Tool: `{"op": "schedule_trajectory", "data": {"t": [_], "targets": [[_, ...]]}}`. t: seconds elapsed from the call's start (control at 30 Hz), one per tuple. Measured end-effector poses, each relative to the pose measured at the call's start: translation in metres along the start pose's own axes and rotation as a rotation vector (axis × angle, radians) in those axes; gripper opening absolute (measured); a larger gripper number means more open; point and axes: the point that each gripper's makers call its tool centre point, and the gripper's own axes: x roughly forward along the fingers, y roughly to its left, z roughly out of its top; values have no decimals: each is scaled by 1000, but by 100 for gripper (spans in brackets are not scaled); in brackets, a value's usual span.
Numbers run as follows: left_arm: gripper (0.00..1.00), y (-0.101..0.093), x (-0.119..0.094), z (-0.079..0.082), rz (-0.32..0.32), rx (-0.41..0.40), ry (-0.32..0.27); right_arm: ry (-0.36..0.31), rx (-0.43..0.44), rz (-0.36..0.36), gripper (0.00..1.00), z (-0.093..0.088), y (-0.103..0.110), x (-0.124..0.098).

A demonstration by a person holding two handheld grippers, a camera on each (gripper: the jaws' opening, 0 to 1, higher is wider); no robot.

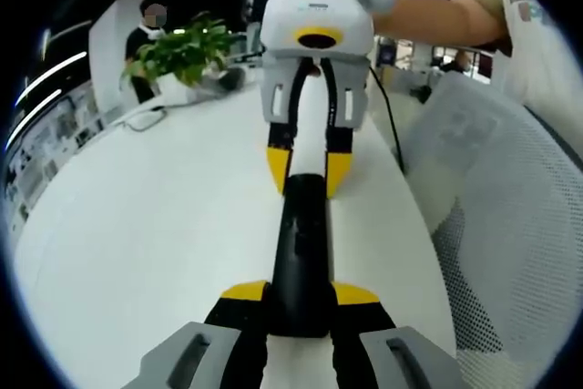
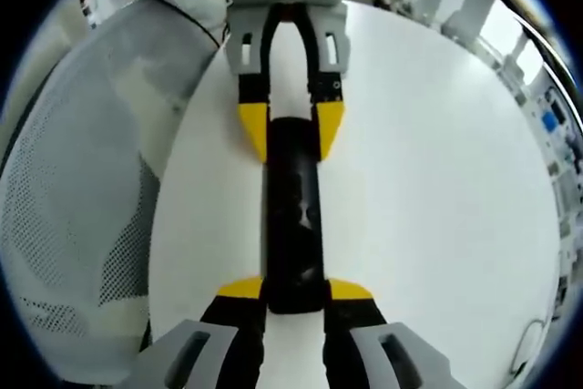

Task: Press the specified remote control buttons in sequence, fully releasing each button before pressing the next.

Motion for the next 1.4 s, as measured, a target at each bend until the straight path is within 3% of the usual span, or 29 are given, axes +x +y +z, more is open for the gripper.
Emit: {"op": "schedule_trajectory", "data": {"t": [1.4], "targets": [[24,4,1,10,-1,43,65,-27,4,-18,21,-3,-4,-6]]}}
